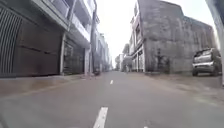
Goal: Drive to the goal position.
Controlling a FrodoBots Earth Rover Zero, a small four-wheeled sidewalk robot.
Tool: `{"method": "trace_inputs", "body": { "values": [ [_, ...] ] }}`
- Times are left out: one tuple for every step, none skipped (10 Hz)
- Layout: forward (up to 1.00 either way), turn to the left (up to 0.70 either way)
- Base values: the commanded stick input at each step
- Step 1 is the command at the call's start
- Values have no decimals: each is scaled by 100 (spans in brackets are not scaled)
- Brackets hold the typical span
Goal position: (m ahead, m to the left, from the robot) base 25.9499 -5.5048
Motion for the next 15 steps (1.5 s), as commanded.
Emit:
{"method": "trace_inputs", "body": {
  "values": [
    [85,0],
    [85,0],
    [85,0],
    [85,0],
    [85,0],
    [85,0],
    [85,0],
    [85,0],
    [85,0],
    [85,0],
    [85,0],
    [85,0],
    [85,0],
    [85,0],
    [85,0]
  ]
}}
